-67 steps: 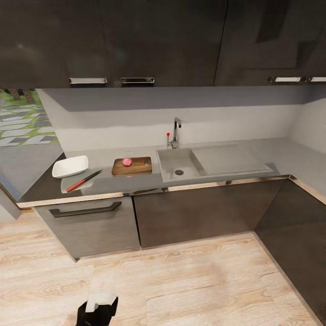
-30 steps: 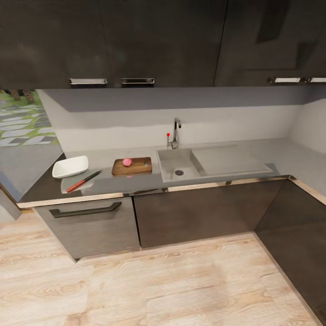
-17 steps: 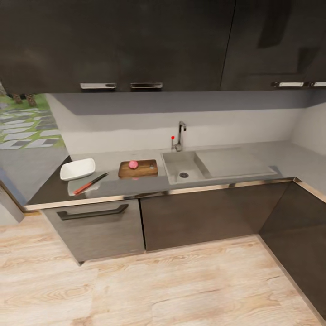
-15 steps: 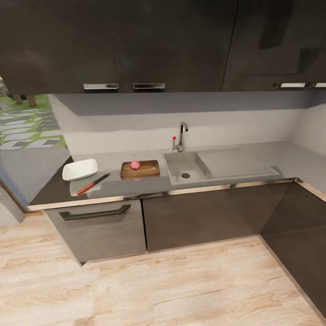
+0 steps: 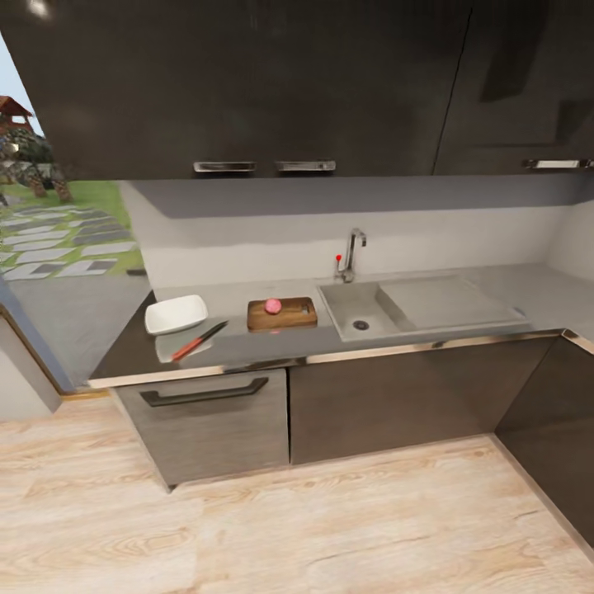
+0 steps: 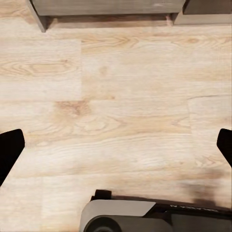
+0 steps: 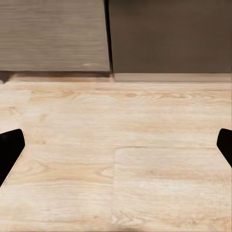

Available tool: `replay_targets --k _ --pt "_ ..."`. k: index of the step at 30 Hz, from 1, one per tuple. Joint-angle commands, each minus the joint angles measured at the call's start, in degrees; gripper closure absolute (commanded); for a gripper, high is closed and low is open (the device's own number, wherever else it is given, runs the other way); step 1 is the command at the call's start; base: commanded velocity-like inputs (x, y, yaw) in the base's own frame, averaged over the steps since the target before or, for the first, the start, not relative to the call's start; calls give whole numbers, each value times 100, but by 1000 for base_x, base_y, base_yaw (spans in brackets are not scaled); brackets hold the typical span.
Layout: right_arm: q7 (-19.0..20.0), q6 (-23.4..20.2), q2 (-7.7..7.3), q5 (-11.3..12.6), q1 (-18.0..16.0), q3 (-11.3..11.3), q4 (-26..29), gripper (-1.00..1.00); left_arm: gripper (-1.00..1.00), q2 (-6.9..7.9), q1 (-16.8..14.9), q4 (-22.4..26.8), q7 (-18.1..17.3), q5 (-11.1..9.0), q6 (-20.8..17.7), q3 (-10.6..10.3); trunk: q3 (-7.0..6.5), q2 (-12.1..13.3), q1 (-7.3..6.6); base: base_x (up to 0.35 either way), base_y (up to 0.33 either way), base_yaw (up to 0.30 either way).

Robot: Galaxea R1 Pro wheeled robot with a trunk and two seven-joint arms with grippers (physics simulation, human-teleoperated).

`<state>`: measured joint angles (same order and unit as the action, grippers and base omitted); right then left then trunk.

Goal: In the kitchen, take the Vidalia onion out of the sink, dice it on the chopping board with the paring knife, put the diced onion into the bowl on the countertop, then place both the paring knife and the chopping board into the sink.

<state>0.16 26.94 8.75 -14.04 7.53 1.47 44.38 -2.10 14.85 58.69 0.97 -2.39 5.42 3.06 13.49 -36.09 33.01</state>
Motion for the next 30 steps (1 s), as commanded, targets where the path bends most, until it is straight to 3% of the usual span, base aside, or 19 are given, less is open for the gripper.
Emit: replay_targets --k 1,15,30 --pt "2 4 3 -28 3 -9 9 -100 -100 -1 1 2 8 -25 12 0 -3 -6 3 21 314 0" --pt "5 4 2 -28 3 -10 9 -100 -100 6 1 -4 8 -124 12 1 -132 -6 3 135 314 0" --pt "5 4 -4 -28 3 -8 9 -100 -100 8 1 -30 8 -142 21 0 -269 -6 3 10 316 0"
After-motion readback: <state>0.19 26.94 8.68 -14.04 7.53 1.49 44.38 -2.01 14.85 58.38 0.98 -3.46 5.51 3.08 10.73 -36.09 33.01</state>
